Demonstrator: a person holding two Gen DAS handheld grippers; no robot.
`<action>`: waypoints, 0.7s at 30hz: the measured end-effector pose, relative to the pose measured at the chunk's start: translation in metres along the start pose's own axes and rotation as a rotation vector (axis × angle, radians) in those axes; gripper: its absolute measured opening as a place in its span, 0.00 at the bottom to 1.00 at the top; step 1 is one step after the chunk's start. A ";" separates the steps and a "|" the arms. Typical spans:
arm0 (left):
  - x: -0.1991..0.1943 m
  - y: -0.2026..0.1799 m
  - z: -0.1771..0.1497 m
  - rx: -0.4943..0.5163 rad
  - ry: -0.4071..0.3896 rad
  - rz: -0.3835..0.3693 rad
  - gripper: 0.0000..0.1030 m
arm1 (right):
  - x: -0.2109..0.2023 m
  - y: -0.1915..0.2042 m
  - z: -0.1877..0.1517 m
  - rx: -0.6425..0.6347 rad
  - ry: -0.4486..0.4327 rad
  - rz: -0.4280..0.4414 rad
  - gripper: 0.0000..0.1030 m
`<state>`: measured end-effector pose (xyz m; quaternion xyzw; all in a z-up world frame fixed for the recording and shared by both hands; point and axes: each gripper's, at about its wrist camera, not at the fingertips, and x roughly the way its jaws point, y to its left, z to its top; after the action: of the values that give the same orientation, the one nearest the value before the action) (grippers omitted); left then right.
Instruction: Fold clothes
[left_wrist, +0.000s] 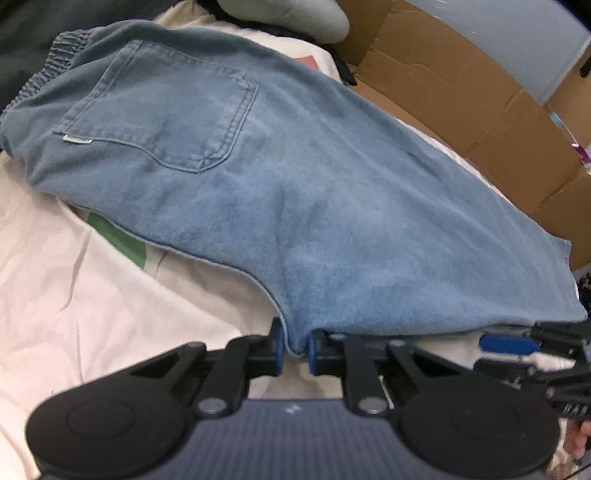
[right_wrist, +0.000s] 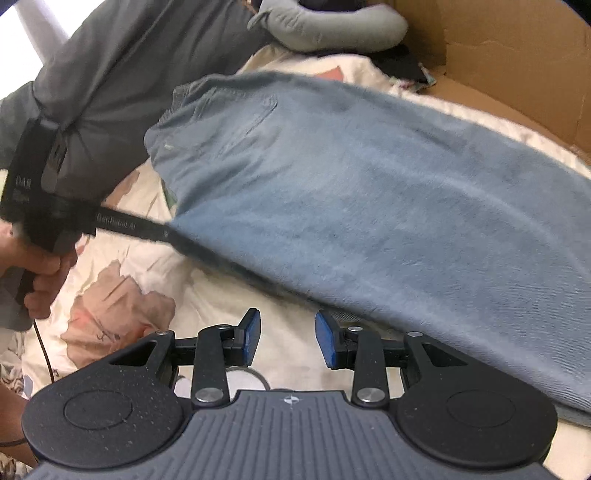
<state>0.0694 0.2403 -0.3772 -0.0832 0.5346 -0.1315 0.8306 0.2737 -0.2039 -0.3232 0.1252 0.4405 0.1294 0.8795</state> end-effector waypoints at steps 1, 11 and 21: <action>0.000 0.001 -0.002 0.001 0.007 0.001 0.12 | -0.004 -0.001 0.002 0.001 -0.013 -0.001 0.39; -0.032 -0.003 -0.007 0.081 0.003 -0.011 0.09 | -0.006 -0.038 0.012 0.031 -0.065 -0.107 0.39; -0.006 -0.035 0.014 0.145 -0.019 -0.099 0.12 | 0.021 -0.040 -0.013 -0.072 0.009 -0.182 0.39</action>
<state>0.0750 0.2092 -0.3568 -0.0503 0.5111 -0.2102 0.8319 0.2804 -0.2326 -0.3595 0.0526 0.4493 0.0653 0.8894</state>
